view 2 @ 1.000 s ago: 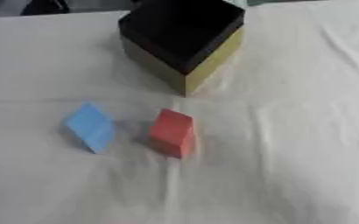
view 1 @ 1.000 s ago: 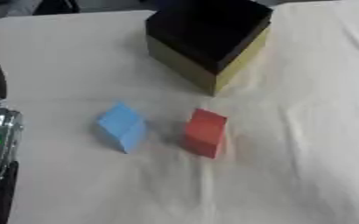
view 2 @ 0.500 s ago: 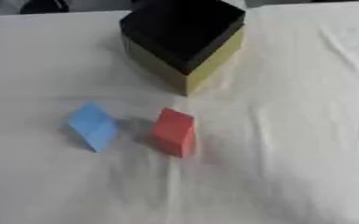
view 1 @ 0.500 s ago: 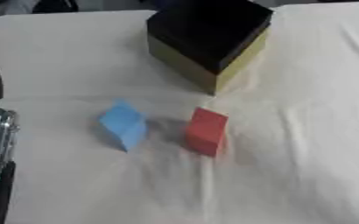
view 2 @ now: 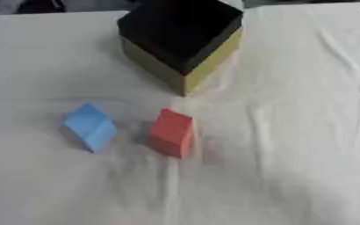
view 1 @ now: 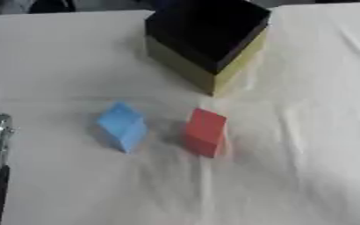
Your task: Pick up objects on the table and place them in the box.
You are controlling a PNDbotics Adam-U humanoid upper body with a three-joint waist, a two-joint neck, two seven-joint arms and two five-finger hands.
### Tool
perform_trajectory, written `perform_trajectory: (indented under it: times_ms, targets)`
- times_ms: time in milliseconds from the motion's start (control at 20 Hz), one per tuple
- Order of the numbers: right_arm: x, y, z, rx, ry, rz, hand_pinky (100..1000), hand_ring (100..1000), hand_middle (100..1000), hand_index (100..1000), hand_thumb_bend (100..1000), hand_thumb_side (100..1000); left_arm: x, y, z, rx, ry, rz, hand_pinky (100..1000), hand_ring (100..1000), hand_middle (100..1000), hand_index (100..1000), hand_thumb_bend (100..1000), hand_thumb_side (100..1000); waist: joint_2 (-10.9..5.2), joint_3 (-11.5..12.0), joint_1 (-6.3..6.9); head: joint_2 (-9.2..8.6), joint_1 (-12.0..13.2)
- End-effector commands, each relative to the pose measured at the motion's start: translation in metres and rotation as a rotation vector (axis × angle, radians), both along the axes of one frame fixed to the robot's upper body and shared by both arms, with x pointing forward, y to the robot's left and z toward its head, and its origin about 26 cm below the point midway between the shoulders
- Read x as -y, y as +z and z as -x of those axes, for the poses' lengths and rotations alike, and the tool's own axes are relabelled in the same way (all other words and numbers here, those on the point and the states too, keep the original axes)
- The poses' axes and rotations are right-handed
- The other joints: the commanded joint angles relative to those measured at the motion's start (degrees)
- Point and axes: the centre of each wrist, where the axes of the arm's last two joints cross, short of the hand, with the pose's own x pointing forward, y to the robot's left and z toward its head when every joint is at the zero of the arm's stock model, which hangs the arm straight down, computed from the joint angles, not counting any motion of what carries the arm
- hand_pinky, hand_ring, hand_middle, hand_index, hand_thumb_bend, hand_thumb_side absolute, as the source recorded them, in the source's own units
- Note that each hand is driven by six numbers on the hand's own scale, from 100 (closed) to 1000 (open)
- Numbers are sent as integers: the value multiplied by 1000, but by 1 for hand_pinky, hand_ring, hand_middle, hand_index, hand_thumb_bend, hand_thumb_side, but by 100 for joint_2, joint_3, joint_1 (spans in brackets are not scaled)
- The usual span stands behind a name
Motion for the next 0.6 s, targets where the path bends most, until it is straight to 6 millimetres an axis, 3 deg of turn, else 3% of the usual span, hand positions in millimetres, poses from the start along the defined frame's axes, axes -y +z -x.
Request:
perform_trajectory:
  times_ms: [50,300,600]
  targets:
    - [-19,-7,-11,5,-13,116,828,876,830,868,100,893,-1,8,3,24,0,-26,694,715,678,721,104,883,-131,-4,6,21,-5]
    - [-50,-26,-20,-9,-22,284,840,884,835,872,100,877,0,7,3,22,-2,-25,693,714,677,721,102,884,-136,-3,21,35,-8]
    - [-78,-33,-20,-40,1,401,848,890,845,878,100,850,1,7,3,21,-7,-24,693,714,677,720,102,885,-136,4,37,29,-39]
